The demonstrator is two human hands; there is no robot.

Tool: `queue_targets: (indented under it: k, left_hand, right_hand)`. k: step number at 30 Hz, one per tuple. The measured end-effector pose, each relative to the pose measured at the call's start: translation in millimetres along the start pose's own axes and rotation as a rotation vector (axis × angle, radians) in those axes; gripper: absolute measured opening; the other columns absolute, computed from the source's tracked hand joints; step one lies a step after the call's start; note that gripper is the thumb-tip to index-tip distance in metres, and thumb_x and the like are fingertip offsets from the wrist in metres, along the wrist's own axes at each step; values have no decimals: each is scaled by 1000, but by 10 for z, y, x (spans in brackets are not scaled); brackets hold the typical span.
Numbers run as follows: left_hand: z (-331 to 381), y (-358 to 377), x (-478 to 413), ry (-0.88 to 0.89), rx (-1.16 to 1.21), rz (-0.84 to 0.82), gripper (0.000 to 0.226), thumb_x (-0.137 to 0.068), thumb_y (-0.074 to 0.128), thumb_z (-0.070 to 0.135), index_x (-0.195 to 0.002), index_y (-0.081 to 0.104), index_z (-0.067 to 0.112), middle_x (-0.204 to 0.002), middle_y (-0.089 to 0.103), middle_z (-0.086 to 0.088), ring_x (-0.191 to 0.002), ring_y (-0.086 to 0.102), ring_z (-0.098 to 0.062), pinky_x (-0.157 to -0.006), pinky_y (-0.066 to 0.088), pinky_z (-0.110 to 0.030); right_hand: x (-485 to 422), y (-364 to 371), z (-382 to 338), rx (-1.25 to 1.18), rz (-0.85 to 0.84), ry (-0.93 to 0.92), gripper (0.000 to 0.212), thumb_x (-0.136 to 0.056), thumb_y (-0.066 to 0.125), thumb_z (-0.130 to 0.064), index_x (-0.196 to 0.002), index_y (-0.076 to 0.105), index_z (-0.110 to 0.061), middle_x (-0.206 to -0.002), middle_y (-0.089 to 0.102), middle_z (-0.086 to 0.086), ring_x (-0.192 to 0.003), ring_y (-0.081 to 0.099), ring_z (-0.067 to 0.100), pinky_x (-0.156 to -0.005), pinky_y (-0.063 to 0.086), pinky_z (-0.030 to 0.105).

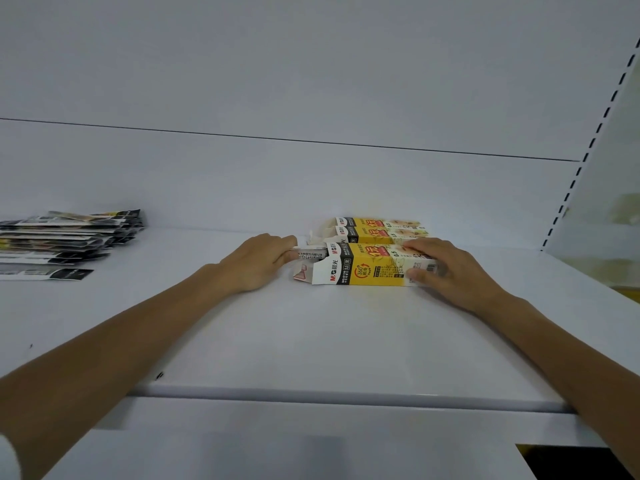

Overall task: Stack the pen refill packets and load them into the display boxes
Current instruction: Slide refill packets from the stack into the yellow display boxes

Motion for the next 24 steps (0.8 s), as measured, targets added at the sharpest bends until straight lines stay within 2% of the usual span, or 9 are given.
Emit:
queue_targets:
  k: [4, 6, 9, 12, 14, 17, 21, 24]
  left_hand:
    - [178, 26, -78, 57, -89, 63, 20, -99, 35, 25, -84, 39, 13, -82, 55, -15, -76, 44, -30, -63, 29, -35]
    - [284, 73, -158, 66, -95, 32, 15, -96, 39, 19, -84, 37, 12, -82, 51, -13, -75, 40, -26, -63, 25, -32]
    - [312, 56, -257, 20, 8, -68, 14, -94, 44, 19, -86, 38, 9, -94, 55, -13, -81, 46, -24, -65, 33, -33]
    - [252, 5, -246, -29, 139, -88, 24, -90, 54, 24, -106, 48, 7, -106, 56, -2, -95, 53, -21, -76, 43, -32]
    - [230, -30, -183, -40, 152, -46, 27, -89, 56, 25, -112, 50, 12, -108, 54, -1, -100, 51, -19, -81, 41, -31]
    - [138, -104, -42, -89, 9, 120, 29, -88, 55, 27, -116, 50, 20, -107, 53, -1, -101, 51, -20, -83, 39, -31]
    - [23, -127, 114, -194, 172, 224, 24, -88, 60, 27, -113, 57, 25, -106, 63, 2, -95, 59, -17, -83, 46, -33]
    - [36, -96, 77, -233, 206, 272, 35, -85, 64, 30, -118, 56, 24, -114, 61, 4, -103, 58, -17, -84, 42, -30]
  right_hand:
    - [-5, 9, 1, 0, -3, 4, 47, -86, 64, -27, -130, 52, -23, -135, 49, -7, -128, 37, 8, -98, 26, 15]
    - [-7, 27, -17, -8, -5, 1, 47, -86, 64, -27, -130, 52, -24, -135, 49, -7, -129, 37, 9, -100, 26, 17]
    - [-15, 36, -25, -5, -4, 8, 47, -86, 64, -28, -131, 51, -23, -135, 48, -6, -127, 37, 9, -98, 26, 16]
    - [-19, 36, -25, 25, -4, -2, 47, -86, 63, -30, -131, 51, -23, -135, 48, -7, -127, 38, 8, -98, 25, 16]
    - [-23, 30, -11, 33, 1, -7, 47, -86, 64, -31, -131, 51, -24, -134, 49, -7, -126, 38, 7, -97, 25, 15]
    - [-26, -6, 46, 47, 31, 10, 48, -84, 66, -31, -129, 53, -23, -133, 50, -6, -123, 40, 7, -95, 26, 15]
    - [-16, -44, 105, 62, 63, 34, 47, -82, 68, -30, -126, 56, -21, -129, 52, -3, -120, 44, 10, -95, 29, 18]
    - [-13, -64, 101, 53, 80, 48, 46, -80, 70, -31, -124, 58, -22, -127, 51, -5, -119, 45, 10, -95, 29, 18]
Point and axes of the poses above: each hand's wrist, its own x-axis away from the middle knuckle, its own y-axis out of the palm, z = x × y, the point moved 2 cm from there along -x, towards the middle knuckle
